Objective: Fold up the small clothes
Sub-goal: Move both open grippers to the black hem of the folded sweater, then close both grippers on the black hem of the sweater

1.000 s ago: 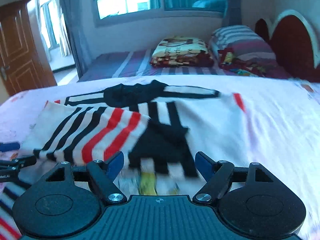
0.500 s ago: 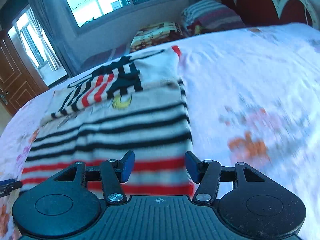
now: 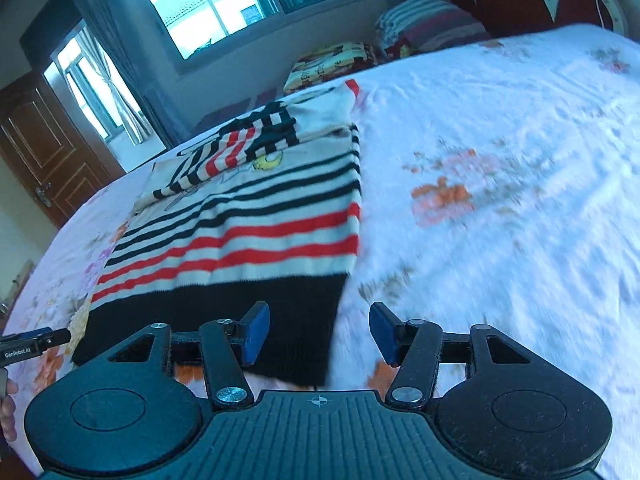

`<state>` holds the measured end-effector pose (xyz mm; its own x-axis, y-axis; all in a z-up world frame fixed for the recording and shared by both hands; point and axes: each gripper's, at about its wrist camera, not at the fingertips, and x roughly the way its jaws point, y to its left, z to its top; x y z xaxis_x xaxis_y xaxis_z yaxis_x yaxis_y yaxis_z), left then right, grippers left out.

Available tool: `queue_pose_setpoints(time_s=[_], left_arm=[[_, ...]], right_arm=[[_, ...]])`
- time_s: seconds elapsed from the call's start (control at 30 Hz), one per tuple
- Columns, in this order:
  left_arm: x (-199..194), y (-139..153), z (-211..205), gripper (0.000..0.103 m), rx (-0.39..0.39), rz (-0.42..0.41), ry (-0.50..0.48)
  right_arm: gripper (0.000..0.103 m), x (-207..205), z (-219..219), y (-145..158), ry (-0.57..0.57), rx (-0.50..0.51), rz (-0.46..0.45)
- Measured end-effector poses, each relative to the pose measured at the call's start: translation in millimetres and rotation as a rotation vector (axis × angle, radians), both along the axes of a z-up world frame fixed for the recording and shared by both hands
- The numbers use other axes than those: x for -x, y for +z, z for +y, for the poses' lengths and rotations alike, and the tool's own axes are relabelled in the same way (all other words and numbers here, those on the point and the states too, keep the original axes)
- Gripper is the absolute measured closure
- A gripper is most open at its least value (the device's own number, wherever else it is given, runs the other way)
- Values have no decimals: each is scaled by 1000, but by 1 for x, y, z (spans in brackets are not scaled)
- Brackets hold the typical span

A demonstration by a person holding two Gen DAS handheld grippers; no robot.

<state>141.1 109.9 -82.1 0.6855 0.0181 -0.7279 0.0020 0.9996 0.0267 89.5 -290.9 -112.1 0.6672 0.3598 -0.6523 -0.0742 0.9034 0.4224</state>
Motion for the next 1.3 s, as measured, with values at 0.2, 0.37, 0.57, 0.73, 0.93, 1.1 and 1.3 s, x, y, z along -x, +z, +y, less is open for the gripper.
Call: queue_pose_setpoints(time_s=[0.2, 0.37, 0.57, 0.73, 0.93, 1.1, 1.3], left_arm=[[-1, -10, 1, 43, 23, 27, -9], [-23, -24, 13, 47, 168, 62, 11], [-37, -42, 31, 53, 380, 131, 43], [-36, -51, 42, 53, 542, 150, 26], [-51, -65, 57, 58, 714, 138, 36], [-63, -81, 71, 62, 883, 121, 84], [-39, -77, 64, 62, 848, 124, 33]], right_arm=[[47, -7, -5, -7, 0, -63, 18], [47, -26, -10, -23, -32, -171, 80], [47, -41, -15, -36, -48, -217, 129], [47, -42, -20, -47, -50, -285, 162], [47, -54, -13, -52, -2, -357, 178], [47, -63, -4, -53, 8, -384, 187], [47, -50, -3, -51, 40, -390, 196]])
